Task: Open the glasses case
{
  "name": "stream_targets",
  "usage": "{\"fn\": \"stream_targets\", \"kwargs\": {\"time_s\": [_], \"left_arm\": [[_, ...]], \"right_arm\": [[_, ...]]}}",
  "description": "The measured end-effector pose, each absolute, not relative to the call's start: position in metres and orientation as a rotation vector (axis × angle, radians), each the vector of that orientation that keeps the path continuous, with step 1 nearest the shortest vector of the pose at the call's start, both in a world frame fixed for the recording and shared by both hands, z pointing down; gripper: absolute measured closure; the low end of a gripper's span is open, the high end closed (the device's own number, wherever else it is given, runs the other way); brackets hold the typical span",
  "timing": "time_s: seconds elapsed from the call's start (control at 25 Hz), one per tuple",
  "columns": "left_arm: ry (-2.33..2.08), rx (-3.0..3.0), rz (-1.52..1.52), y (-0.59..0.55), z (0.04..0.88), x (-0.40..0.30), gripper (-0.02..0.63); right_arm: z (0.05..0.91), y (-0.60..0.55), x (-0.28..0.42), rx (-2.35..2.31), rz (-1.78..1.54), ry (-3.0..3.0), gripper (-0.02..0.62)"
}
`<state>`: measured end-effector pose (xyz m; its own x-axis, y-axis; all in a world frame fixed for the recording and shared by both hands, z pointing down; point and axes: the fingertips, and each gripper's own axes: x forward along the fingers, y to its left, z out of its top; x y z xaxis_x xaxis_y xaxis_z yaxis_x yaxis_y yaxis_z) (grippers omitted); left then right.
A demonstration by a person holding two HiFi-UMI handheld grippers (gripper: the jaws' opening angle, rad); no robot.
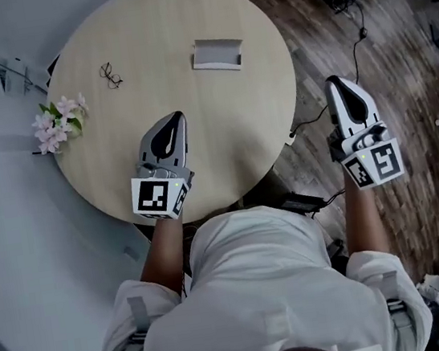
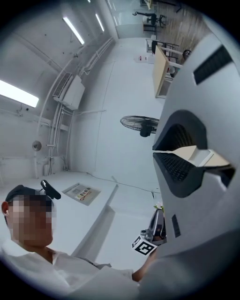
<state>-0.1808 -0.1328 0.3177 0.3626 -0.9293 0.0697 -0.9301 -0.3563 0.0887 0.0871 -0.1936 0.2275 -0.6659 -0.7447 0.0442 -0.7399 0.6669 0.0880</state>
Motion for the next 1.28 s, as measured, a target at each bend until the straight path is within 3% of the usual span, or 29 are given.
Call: {"fn": "stream_targets", "kwargs": {"time_s": [0.4, 0.84, 1.28], "left_arm": [[-1.703, 2.541, -0.035, -0.084, 0.267, -0.143, 0.594], [-1.606, 2.514, 0.021, 0.005, 0.307, -0.055, 0.594], [-1.654, 2.432, 0.033, 0.098, 0.332, 0.002, 0.594]], "right_arm": [[0.255, -0.124, 0.157, 1.325, 0.056, -2.827, 0.565], [0.318, -0.048, 0.16, 1.154, 0.301, -2.921, 0.566], [0.332, 0.047, 0.181, 1.051, 0.287, -2.948, 0.568]]}}
